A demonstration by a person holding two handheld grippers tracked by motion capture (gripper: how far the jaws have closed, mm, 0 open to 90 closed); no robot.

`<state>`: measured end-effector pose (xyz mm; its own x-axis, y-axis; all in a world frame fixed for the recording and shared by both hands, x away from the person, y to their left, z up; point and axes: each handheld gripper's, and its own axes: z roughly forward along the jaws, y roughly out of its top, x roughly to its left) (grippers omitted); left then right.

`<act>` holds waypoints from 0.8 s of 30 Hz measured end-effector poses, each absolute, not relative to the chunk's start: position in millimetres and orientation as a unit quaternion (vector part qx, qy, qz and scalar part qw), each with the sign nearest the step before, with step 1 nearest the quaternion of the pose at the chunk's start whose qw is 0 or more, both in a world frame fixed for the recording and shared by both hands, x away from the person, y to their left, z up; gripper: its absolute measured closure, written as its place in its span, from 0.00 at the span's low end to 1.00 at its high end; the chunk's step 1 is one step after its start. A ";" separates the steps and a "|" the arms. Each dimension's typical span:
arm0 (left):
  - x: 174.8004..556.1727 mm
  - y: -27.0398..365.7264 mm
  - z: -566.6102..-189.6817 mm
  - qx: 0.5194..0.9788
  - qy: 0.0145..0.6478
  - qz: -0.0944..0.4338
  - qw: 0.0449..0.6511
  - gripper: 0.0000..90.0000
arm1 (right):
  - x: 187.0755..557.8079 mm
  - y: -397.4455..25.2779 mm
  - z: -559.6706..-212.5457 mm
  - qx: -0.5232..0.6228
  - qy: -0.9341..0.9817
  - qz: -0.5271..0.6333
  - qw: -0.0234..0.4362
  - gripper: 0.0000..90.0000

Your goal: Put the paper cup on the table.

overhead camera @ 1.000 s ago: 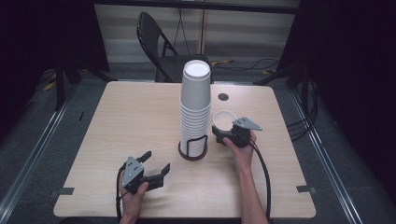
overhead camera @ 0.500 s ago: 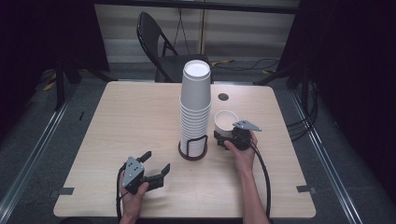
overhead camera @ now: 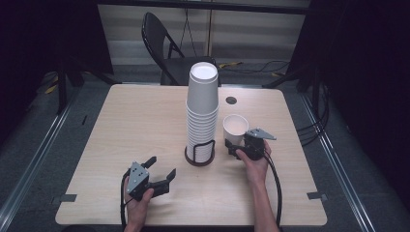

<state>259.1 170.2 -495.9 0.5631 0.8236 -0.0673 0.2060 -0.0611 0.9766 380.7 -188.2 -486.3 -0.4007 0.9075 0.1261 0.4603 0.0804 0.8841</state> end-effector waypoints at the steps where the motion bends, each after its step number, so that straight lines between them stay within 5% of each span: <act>1: 259.1 170.3 -495.9 0.676 0.380 0.272 0.570 0.18 | 378.4 -189.2 -485.9 0.489 0.693 0.471 0.241 0.14; 24: 256.7 170.9 -496.5 0.660 0.394 0.280 0.575 0.19 | 320.6 -194.0 -479.3 0.473 0.657 0.516 0.280 0.14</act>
